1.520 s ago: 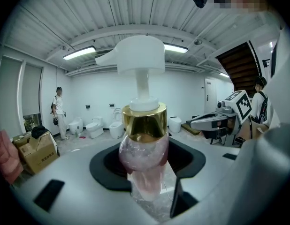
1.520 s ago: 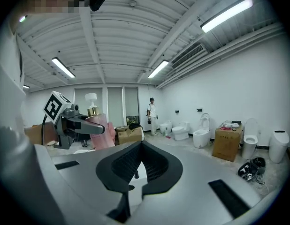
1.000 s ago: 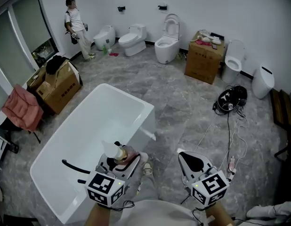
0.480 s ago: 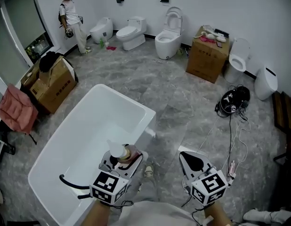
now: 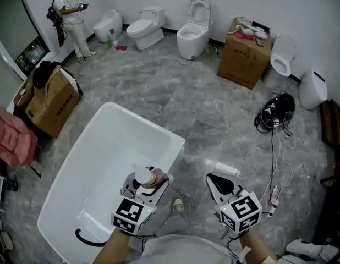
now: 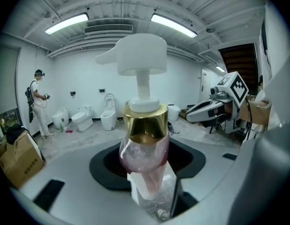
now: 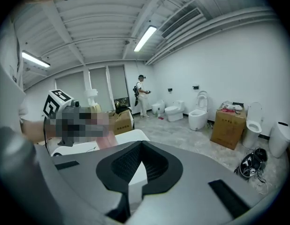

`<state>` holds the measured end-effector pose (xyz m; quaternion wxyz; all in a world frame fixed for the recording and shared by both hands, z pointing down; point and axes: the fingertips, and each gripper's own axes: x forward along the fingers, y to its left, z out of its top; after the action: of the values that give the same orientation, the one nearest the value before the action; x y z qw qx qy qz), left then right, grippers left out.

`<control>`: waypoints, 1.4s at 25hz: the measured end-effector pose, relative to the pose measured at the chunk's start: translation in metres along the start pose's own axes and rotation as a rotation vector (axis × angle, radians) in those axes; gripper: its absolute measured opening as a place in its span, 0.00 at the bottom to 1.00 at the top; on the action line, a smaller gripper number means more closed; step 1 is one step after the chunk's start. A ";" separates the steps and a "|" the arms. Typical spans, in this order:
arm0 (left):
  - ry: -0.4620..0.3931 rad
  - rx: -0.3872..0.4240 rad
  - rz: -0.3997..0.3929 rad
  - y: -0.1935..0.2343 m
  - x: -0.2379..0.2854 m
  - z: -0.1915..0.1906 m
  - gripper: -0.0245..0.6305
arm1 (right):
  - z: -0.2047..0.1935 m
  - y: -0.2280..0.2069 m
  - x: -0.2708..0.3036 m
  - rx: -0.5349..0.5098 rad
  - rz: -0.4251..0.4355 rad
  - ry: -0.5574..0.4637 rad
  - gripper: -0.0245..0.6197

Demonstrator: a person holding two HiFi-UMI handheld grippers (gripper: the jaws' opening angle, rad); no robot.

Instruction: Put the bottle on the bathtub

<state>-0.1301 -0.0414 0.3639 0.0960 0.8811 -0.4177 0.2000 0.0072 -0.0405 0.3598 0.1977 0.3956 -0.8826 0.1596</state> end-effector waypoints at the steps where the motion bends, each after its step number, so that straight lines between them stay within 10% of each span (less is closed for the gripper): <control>1: -0.001 0.004 -0.002 0.011 0.009 0.001 0.40 | 0.003 -0.007 0.011 0.002 -0.005 0.006 0.08; 14: 0.005 0.176 -0.085 0.069 0.113 -0.018 0.40 | 0.013 -0.079 0.109 0.037 -0.053 0.039 0.08; 35: -0.020 0.117 0.011 0.114 0.248 -0.062 0.40 | -0.049 -0.159 0.225 0.023 0.087 0.066 0.08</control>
<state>-0.0936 -0.2657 0.5274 0.0389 0.8850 -0.4109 0.2156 0.0023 -0.2625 0.5294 0.2152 0.3537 -0.8900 0.1909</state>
